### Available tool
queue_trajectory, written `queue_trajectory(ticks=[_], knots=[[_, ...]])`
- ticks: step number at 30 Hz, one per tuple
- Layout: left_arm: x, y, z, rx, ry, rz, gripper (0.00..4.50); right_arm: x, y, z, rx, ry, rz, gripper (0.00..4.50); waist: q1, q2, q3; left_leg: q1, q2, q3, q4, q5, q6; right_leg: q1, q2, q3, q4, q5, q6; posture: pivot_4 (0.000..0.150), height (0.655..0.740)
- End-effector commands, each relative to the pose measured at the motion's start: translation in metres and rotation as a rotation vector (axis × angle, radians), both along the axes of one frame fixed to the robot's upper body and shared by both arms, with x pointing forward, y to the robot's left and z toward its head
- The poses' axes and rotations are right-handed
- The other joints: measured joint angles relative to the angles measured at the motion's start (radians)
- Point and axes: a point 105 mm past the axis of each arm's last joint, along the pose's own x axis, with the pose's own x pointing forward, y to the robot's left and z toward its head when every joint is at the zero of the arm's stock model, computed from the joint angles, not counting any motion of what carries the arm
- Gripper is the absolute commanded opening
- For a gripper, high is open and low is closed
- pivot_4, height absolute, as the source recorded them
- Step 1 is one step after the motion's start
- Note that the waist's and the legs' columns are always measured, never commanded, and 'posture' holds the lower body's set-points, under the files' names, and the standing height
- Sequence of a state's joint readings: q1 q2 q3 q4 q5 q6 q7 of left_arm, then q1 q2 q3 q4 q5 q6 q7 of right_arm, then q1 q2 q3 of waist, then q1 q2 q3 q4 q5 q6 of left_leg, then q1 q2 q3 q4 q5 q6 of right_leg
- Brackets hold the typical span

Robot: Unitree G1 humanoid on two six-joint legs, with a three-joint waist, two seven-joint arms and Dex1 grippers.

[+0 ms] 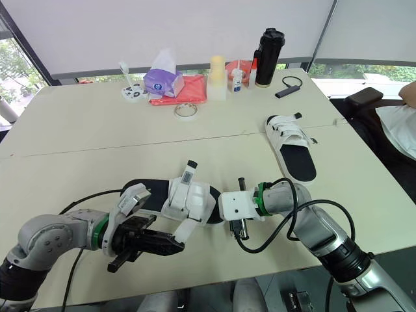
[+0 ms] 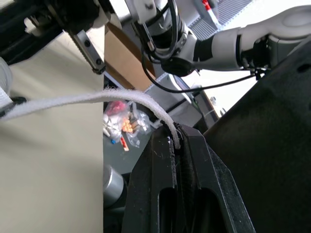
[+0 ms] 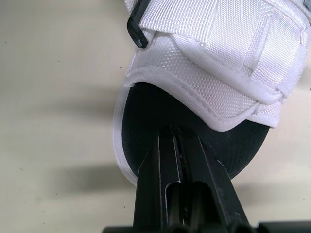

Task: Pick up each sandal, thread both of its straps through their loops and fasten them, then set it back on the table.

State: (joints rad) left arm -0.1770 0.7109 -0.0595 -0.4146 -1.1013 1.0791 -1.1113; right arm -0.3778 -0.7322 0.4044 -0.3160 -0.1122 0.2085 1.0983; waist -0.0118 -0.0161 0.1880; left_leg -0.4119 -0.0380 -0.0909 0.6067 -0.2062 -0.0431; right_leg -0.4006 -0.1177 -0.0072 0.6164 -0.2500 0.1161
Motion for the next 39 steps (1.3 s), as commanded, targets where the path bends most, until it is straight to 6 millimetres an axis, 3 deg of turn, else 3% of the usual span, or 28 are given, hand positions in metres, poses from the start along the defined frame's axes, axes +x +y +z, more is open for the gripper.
queue_trajectory(ticks=[1, 6, 14, 25, 29, 35, 39], knots=[[-0.005, -0.007, 0.025, -0.103, -0.067, -0.057, 0.07, 0.006, -0.007, -0.004, -0.029, 0.006, -0.035, 0.00, 0.000, 0.000, 0.000, 0.000, 0.000, 0.000, 0.000, 0.000, 0.000, 0.000, 0.000, 0.000, 0.000, 0.000, 0.000, 0.150, 0.7400], [0.038, -0.019, 0.027, -0.137, -0.166, 0.120, 0.07, 0.007, -0.005, -0.004, -0.022, 0.005, -0.036, 0.00, 0.002, -0.001, 0.000, 0.000, -0.001, 0.000, 0.002, 0.000, 0.000, 0.001, 0.000, 0.000, 0.000, 0.000, 0.000, 0.150, 0.7400], [0.085, -0.044, 0.018, -0.099, -0.221, 0.231, 0.07, 0.008, -0.005, -0.004, -0.021, 0.003, -0.039, 0.00, 0.005, -0.001, 0.000, 0.000, -0.003, 0.000, 0.004, 0.000, 0.000, 0.003, 0.000, 0.000, 0.001, 0.001, 0.001, 0.150, 0.7400], [0.085, -0.050, 0.012, -0.086, -0.126, 0.189, 0.07, 0.006, -0.006, -0.003, -0.019, 0.002, -0.049, 0.00, 0.004, -0.001, 0.001, 0.000, -0.003, 0.000, 0.005, 0.000, 0.000, 0.004, 0.000, 0.000, 0.001, 0.002, 0.003, 0.150, 0.7400], [0.091, -0.046, 0.008, -0.076, -0.108, 0.241, 1.43, 0.007, -0.005, -0.004, -0.018, 0.003, -0.049, 0.00, 0.004, -0.001, 0.001, 0.000, -0.003, 0.000, 0.005, 0.000, 0.000, 0.004, 0.000, 0.000, 0.001, 0.002, 0.003, 0.150, 0.7400], [0.100, -0.045, 0.002, -0.059, -0.158, 0.322, 4.44, 0.008, -0.004, -0.004, -0.016, 0.002, -0.045, 0.00, 0.004, -0.001, 0.001, 0.000, -0.003, 0.000, 0.005, 0.000, 0.000, 0.004, 0.000, 0.000, 0.001, 0.002, 0.004, 0.150, 0.7400], [0.107, -0.044, -0.005, -0.034, -0.206, 0.375, 4.44, 0.007, -0.004, -0.004, -0.016, 0.002, -0.043, 0.00, 0.004, -0.001, 0.001, 0.002, -0.003, 0.000, 0.006, 0.000, 0.000, 0.005, 0.000, 0.000, 0.001, 0.003, 0.004, 0.150, 0.7400]])
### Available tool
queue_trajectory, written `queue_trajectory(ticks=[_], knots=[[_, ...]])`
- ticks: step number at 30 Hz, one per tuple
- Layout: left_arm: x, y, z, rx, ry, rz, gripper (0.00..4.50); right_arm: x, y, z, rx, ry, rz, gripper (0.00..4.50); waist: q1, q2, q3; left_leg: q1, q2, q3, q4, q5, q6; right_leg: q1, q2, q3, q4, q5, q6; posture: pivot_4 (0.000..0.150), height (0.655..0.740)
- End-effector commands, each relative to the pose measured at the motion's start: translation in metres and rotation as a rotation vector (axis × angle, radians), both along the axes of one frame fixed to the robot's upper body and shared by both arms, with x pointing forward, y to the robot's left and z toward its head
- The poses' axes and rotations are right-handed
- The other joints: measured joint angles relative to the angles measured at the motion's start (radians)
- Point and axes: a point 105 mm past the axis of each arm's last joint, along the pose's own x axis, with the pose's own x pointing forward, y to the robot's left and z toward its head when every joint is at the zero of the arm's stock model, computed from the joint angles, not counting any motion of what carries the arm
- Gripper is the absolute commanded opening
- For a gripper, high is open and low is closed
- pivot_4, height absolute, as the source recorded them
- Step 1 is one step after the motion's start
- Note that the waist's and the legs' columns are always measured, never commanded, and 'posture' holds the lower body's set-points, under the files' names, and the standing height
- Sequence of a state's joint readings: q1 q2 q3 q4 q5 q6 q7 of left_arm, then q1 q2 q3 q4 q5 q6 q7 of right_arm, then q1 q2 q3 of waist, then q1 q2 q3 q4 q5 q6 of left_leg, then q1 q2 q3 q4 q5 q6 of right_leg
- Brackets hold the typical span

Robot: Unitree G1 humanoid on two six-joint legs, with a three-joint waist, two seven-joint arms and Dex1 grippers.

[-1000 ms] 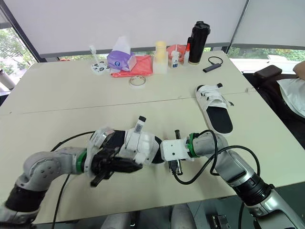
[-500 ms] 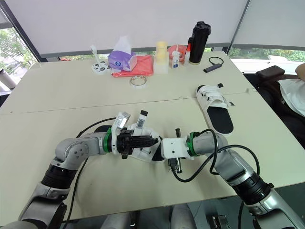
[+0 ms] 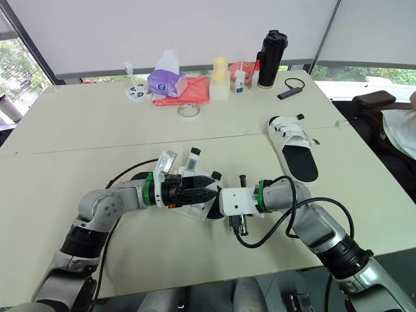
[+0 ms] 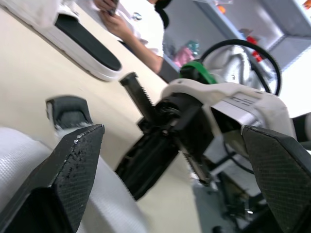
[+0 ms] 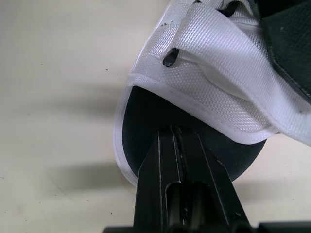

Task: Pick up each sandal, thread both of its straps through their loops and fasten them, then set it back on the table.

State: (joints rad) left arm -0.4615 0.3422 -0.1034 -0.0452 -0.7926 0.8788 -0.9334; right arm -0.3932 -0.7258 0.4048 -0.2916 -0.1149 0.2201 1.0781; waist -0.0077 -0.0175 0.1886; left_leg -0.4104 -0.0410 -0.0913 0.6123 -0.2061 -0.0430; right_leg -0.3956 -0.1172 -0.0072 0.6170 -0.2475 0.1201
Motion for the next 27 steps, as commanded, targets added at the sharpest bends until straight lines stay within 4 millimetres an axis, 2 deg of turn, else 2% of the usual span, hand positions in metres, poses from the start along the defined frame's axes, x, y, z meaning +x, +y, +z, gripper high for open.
queue_trajectory(ticks=[1, 4, 7, 15, 19, 22, 27], knots=[[0.012, 0.005, -0.005, 0.028, -0.051, 0.089, 4.44, 0.000, -0.002, -0.004, -0.021, 0.010, -0.010, 0.00, 0.000, 0.000, 0.000, 0.000, 0.000, 0.000, 0.000, 0.000, 0.000, 0.000, 0.000, 0.000, 0.000, 0.000, 0.000, 0.150, 0.7400], [0.023, 0.007, 0.000, 0.013, -0.095, 0.149, 4.44, 0.000, -0.002, -0.004, -0.021, 0.010, -0.010, 0.00, 0.001, 0.000, 0.000, 0.000, 0.000, 0.000, 0.000, 0.000, 0.000, 0.000, 0.000, 0.000, 0.000, 0.000, 0.000, 0.150, 0.7400], [0.030, 0.009, 0.013, -0.029, -0.124, 0.173, 4.44, 0.000, -0.002, -0.004, -0.022, 0.009, -0.008, 0.00, 0.006, 0.000, 0.000, 0.000, 0.000, 0.000, 0.001, 0.000, 0.000, 0.000, 0.000, 0.000, 0.000, 0.000, 0.000, 0.150, 0.7400], [0.034, 0.015, 0.073, -0.156, -0.178, 0.113, 4.44, 0.000, -0.001, -0.005, -0.021, 0.008, -0.002, 0.00, 0.012, 0.000, 0.000, 0.000, 0.000, 0.000, 0.000, 0.000, 0.000, 0.000, 0.000, 0.000, 0.000, 0.001, 0.002, 0.150, 0.7400], [0.025, 0.019, 0.096, -0.142, -0.190, 0.003, 4.44, 0.001, 0.001, -0.005, -0.017, 0.005, 0.002, 0.00, 0.009, 0.000, 0.000, 0.000, 0.000, 0.000, 0.000, 0.000, 0.000, -0.001, 0.001, 0.000, 0.000, 0.003, 0.005, 0.150, 0.7400], [0.026, 0.020, 0.090, -0.044, -0.225, -0.055, 4.44, 0.002, 0.002, -0.005, -0.013, 0.002, 0.002, 0.00, 0.000, 0.000, 0.000, 0.000, 0.000, 0.000, 0.000, 0.000, 0.000, 0.000, 0.002, 0.000, 0.000, 0.003, 0.005, 0.150, 0.7400], [0.028, 0.022, 0.057, 0.159, -0.288, -0.180, 4.44, 0.003, 0.003, -0.005, -0.009, -0.001, -0.002, 0.00, -0.004, 0.000, 0.000, 0.000, 0.000, 0.001, 0.000, 0.000, 0.000, 0.000, 0.002, 0.000, 0.000, 0.002, 0.002, 0.150, 0.7400]])
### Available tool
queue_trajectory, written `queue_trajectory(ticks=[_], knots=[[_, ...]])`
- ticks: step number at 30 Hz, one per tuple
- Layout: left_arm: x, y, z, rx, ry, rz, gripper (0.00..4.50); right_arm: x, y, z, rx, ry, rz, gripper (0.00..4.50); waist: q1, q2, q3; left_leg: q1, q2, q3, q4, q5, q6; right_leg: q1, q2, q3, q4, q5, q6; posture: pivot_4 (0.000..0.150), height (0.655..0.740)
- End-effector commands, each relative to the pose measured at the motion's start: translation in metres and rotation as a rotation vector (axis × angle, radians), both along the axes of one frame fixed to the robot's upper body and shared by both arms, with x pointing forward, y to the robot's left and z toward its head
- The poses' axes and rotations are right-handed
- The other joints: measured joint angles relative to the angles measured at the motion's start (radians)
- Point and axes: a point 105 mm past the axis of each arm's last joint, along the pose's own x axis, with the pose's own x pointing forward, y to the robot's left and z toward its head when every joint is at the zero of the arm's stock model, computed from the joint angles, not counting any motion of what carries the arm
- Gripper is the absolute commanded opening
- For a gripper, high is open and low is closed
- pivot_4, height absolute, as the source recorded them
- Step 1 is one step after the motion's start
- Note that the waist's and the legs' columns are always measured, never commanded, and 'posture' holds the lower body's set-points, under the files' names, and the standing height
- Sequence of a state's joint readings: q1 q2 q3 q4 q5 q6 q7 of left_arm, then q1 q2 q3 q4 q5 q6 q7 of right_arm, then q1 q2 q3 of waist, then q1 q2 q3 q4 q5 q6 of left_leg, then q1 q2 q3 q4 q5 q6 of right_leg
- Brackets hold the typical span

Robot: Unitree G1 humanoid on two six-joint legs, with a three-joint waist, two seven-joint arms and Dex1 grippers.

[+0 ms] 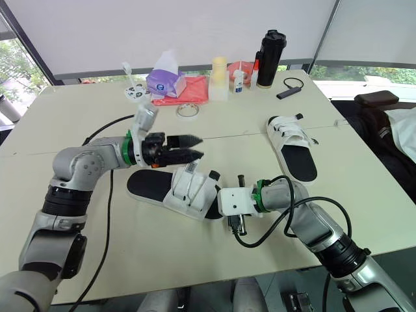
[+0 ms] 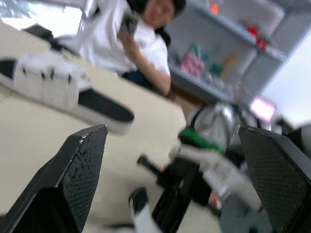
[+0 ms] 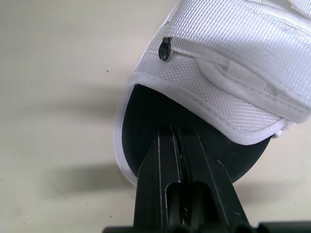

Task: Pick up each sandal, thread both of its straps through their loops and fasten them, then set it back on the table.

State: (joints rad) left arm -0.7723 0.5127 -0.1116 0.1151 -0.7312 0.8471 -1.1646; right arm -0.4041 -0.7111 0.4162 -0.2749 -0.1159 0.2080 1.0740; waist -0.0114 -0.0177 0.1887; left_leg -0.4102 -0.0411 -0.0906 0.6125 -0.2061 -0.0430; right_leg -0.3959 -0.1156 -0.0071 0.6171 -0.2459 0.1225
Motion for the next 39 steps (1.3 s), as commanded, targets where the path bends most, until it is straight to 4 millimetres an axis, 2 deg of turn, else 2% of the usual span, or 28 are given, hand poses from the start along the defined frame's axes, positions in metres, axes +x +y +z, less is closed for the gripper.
queue_trajectory(ticks=[1, 9, 13, 23, 26, 33, 34, 39], knots=[[0.000, -0.003, -0.012, 0.085, -0.060, -0.089, 4.44, 0.002, -0.001, -0.004, -0.017, -0.001, -0.015, 0.00, 0.000, 0.000, 0.000, 0.000, 0.000, 0.000, 0.000, 0.000, 0.000, 0.000, 0.000, 0.000, 0.000, 0.000, 0.000, 0.150, 0.7400], [0.014, -0.015, -0.029, 0.129, -0.076, -0.135, 4.44, 0.002, -0.001, -0.003, -0.012, -0.003, -0.027, 0.00, -0.002, -0.001, 0.000, 0.000, 0.000, 0.000, 0.000, 0.000, 0.000, 0.000, 0.000, 0.000, 0.000, 0.000, 0.000, 0.150, 0.7400], [0.009, -0.021, -0.033, 0.140, -0.069, -0.206, 4.44, 0.002, -0.003, -0.003, -0.014, -0.004, -0.032, 0.00, -0.003, -0.001, 0.000, 0.000, 0.000, 0.000, 0.000, 0.000, 0.000, -0.001, 0.000, 0.000, 0.000, 0.001, 0.002, 0.150, 0.7400], [0.010, -0.036, -0.034, 0.125, -0.074, -0.221, 4.44, 0.002, -0.003, -0.003, -0.014, -0.004, -0.037, 0.00, -0.001, -0.001, 0.000, 0.000, 0.000, 0.000, 0.000, 0.000, 0.000, -0.001, 0.000, 0.000, 0.001, 0.001, 0.003, 0.150, 0.7400], [0.008, -0.038, -0.035, 0.122, -0.071, -0.234, 3.63, 0.002, -0.003, -0.003, -0.015, -0.004, -0.037, 0.00, -0.001, -0.001, 0.000, 0.000, 0.001, 0.000, 0.000, 0.000, 0.000, -0.001, 0.000, 0.000, 0.001, 0.002, 0.003, 0.150, 0.7400], [0.004, -0.038, -0.034, 0.117, -0.061, -0.251, 0.12, 0.002, -0.003, -0.003, -0.014, -0.004, -0.036, 0.00, -0.002, -0.001, 0.000, 0.000, 0.001, 0.000, 0.000, 0.000, 0.000, -0.001, 0.000, 0.000, 0.001, 0.002, 0.003, 0.150, 0.7400], [0.003, -0.038, -0.034, 0.118, -0.060, -0.255, 0.01, 0.003, -0.003, -0.003, -0.013, -0.004, -0.036, 0.00, -0.002, -0.001, 0.000, 0.000, 0.001, 0.000, 0.000, 0.000, 0.000, -0.001, 0.000, 0.000, 0.001, 0.002, 0.003, 0.150, 0.7400], [0.003, -0.035, -0.033, 0.127, -0.082, -0.239, 0.01, 0.003, -0.002, -0.003, -0.014, -0.003, -0.036, 0.00, -0.001, -0.001, 0.000, 0.000, 0.001, 0.000, 0.000, 0.000, 0.000, -0.001, 0.000, 0.000, 0.001, 0.002, 0.003, 0.150, 0.7400]])
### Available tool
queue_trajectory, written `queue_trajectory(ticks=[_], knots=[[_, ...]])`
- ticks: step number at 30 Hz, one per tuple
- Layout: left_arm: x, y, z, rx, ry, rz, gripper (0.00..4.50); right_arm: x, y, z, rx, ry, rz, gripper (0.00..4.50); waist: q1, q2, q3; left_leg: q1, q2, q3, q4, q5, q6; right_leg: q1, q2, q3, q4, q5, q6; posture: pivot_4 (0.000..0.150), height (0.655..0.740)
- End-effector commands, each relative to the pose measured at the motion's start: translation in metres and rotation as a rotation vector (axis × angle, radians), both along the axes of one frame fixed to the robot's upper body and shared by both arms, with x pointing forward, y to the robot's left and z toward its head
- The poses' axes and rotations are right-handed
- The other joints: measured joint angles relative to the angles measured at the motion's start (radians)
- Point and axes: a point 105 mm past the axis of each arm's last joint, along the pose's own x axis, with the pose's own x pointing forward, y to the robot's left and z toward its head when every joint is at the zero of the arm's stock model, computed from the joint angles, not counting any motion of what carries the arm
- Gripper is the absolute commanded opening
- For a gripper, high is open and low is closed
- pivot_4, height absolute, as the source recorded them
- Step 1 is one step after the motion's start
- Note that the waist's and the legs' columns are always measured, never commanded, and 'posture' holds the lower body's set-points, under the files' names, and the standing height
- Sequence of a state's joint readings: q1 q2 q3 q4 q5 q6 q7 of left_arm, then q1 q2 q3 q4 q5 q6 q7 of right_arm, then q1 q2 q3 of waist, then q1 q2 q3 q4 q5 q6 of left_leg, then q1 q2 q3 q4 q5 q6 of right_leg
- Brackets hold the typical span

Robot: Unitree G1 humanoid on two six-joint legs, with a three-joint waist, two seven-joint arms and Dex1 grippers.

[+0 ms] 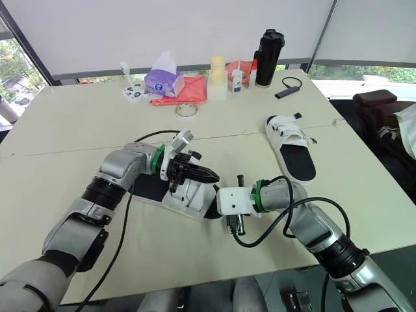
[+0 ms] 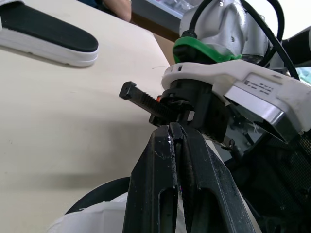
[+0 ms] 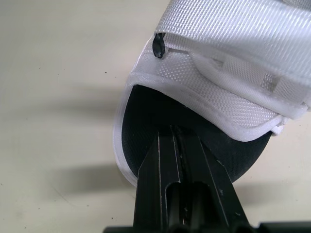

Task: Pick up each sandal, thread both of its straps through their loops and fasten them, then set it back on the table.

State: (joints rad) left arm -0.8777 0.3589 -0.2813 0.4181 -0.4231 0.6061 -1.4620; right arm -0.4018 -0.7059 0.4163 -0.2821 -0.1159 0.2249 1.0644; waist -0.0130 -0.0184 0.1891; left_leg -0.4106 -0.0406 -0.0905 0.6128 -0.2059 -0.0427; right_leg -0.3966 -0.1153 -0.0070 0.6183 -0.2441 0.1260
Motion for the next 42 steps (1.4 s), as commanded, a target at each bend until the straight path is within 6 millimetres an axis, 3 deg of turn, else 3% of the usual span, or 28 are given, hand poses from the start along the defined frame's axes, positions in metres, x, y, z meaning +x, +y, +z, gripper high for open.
queue_trajectory(ticks=[1, 7, 17, 24, 39, 42], knots=[[0.000, 0.001, 0.010, -0.018, -0.047, 0.004, 0.01, 0.003, -0.004, -0.003, -0.021, -0.005, -0.023, 0.00, 0.000, 0.000, 0.000, 0.000, 0.000, 0.000, 0.000, 0.000, 0.000, 0.000, 0.000, 0.000, 0.000, 0.000, 0.000, 0.150, 0.7400], [0.011, 0.015, 0.031, -0.101, -0.051, 0.112, 0.01, 0.002, -0.002, -0.004, -0.020, -0.003, -0.018, 0.00, -0.001, 0.000, 0.000, 0.000, 0.000, 0.000, 0.000, 0.000, 0.000, 0.000, 0.000, 0.000, 0.001, 0.000, 0.000, 0.150, 0.7400], [0.016, 0.025, 0.037, -0.137, -0.064, 0.198, 0.01, 0.002, -0.002, -0.005, -0.026, -0.005, -0.007, 0.00, 0.001, 0.000, 0.000, 0.000, 0.000, 0.000, 0.001, 0.000, 0.000, 0.000, 0.000, 0.000, 0.001, 0.000, 0.000, 0.150, 0.7400], [0.024, 0.020, 0.011, -0.077, -0.087, 0.241, 0.01, 0.002, -0.003, -0.004, -0.031, -0.007, -0.001, 0.00, 0.002, 0.000, 0.000, 0.000, 0.000, 0.000, 0.001, 0.000, 0.000, 0.000, 0.000, 0.000, 0.001, 0.000, 0.000, 0.150, 0.7400], [0.039, 0.013, -0.017, -0.002, -0.078, 0.271, 0.01, -0.001, -0.004, -0.005, -0.029, -0.002, -0.012, 0.00, 0.004, 0.000, 0.000, 0.000, -0.001, 0.000, 0.002, 0.000, 0.000, 0.001, 0.000, 0.000, 0.001, 0.001, 0.001, 0.150, 0.7400], [0.043, 0.014, -0.032, 0.044, -0.057, 0.286, 0.01, -0.001, -0.003, -0.005, -0.028, 0.000, -0.011, 0.00, 0.005, 0.000, 0.000, 0.001, -0.001, 0.000, 0.002, 0.000, 0.000, 0.002, 0.000, 0.000, 0.001, 0.001, 0.001, 0.150, 0.7400]])
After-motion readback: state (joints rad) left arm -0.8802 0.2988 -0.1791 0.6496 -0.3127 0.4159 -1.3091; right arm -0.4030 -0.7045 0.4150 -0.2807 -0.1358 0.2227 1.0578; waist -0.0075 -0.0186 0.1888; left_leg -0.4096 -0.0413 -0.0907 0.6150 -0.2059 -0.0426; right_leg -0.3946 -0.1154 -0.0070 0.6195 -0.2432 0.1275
